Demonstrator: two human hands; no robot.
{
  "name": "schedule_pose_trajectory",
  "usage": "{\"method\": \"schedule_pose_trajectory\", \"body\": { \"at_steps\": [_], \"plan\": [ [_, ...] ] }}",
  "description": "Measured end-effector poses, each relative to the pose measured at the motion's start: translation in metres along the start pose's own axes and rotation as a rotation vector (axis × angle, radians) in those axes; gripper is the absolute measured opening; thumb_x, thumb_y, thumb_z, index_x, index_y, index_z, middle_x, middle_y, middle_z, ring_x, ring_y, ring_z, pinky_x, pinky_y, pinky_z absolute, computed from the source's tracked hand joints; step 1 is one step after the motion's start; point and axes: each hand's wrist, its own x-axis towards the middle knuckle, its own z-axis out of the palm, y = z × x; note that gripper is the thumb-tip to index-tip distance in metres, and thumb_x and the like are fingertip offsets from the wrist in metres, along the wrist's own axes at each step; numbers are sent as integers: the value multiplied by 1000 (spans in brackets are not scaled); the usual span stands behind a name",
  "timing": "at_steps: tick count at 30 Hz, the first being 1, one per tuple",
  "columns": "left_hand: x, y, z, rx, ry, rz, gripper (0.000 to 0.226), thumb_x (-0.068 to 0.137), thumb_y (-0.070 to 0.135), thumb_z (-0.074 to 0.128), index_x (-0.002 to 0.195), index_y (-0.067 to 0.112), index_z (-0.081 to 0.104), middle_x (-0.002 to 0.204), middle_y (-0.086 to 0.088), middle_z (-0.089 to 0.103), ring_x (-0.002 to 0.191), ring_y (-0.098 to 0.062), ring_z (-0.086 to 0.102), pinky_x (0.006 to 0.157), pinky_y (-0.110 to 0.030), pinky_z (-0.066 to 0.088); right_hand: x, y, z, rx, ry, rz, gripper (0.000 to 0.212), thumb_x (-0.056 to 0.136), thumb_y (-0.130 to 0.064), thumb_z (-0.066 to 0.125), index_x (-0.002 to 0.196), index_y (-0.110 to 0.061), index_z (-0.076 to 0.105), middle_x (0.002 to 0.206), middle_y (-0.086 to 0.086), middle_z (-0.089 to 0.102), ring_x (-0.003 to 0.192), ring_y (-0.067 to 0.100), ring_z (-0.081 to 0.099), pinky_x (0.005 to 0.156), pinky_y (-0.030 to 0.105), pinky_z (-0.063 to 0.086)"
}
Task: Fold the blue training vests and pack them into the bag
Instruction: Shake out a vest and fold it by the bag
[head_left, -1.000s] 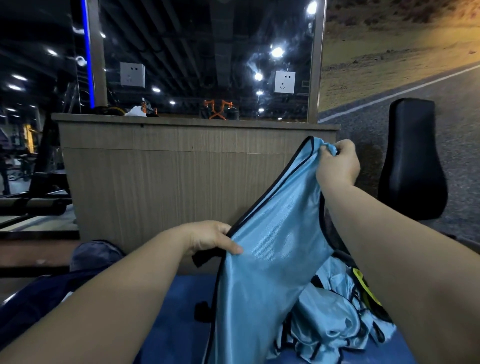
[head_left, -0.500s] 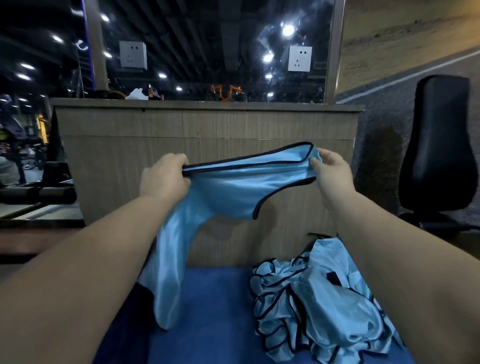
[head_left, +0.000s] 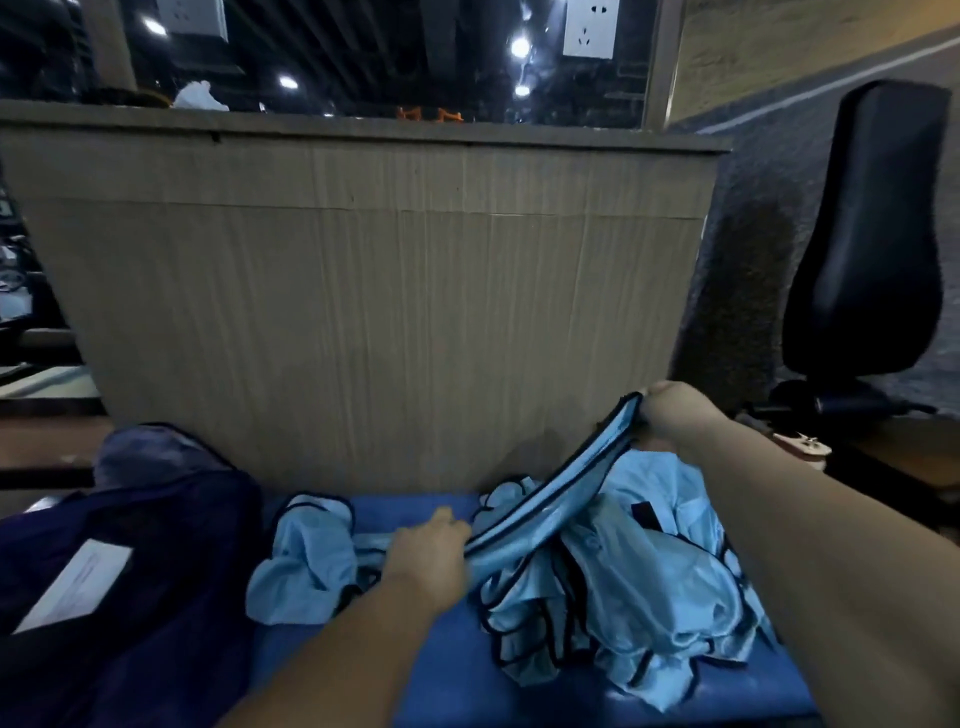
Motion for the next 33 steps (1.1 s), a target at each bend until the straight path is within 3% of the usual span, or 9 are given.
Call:
{"method": "schedule_pose_trajectory", "body": {
  "at_steps": [2, 7, 11, 15, 18, 21, 24, 27, 33],
  "plan": [
    [3, 9, 11, -113, -95, 31, 29, 95, 36, 52, 116, 16, 56, 122, -5, 49, 102, -25, 56, 84, -37, 49, -2, 5, -1, 121, 7, 31, 46, 96, -38, 57, 130, -7, 54, 133, 9, 54, 122, 23, 51, 101, 28, 37],
    [8, 26, 15, -242, -260, 108, 55, 92, 47, 58, 138, 19, 45, 131, -5, 43, 115, -22, 50, 98, -34, 44, -11, 12, -1, 1090, 39, 282, 21, 96, -3, 43, 102, 1, 63, 100, 23, 67, 83, 30, 63, 83, 41, 56],
    [1, 34, 17, -440, -336, 129, 88, 85, 55, 65, 154, 33, 15, 156, 2, 23, 137, -17, 34, 113, -32, 32, -19, 28, -2, 1141, 113, 270, 15, 96, -6, 53, 83, -11, 58, 81, 8, 60, 65, 17, 57, 47, 18, 49],
    [-6, 37, 19, -545, -406, 67, 96, 82, 70, 56, 152, 46, -5, 163, 5, 7, 146, -18, 21, 117, -33, 23, -10, 82, 11, 681, 55, 199, 20, 99, -6, 46, 107, -7, 64, 103, 12, 65, 93, 23, 65, 65, 16, 43],
    [-6, 31, 26, -474, -383, 19, 81, 85, 78, 35, 151, 49, -2, 159, -5, 24, 143, -25, 28, 116, -37, 26, 0, 120, 23, 192, -22, 115, 44, 87, 18, 31, 106, 6, 69, 103, 20, 70, 93, 14, 69, 52, 6, 31],
    [-5, 26, 26, -344, -321, -21, 63, 94, 70, 22, 151, 47, 9, 142, -11, 43, 136, -28, 31, 114, -38, 26, -17, 128, 21, -153, -100, 315, 30, 101, -10, 46, 127, -4, 60, 127, 9, 62, 117, 21, 59, 86, 22, 47],
    [-5, 27, 21, -229, -228, 36, 53, 102, 54, 20, 151, 35, 24, 139, -6, 48, 134, -23, 33, 110, -33, 20, -21, 116, 18, -273, 32, 277, 26, 99, -9, 44, 116, -3, 63, 114, 16, 65, 106, 33, 61, 82, 37, 50],
    [2, 23, 27, -107, -211, 83, 52, 104, 50, 20, 150, 29, 28, 139, -3, 51, 134, -19, 36, 111, -33, 17, -29, 76, 33, 51, 297, 55, 27, 89, -11, 53, 110, -16, 70, 109, 14, 68, 103, 35, 61, 81, 36, 48],
    [4, 4, 45, 23, -271, 141, 49, 104, 41, 26, 150, 26, 29, 137, -5, 49, 137, -20, 32, 119, -43, 6, -54, -2, 106, -225, -328, -430, 39, 98, -35, 49, 137, -29, 53, 144, 1, 49, 133, 21, 43, 108, 34, 36]
  ]
}}
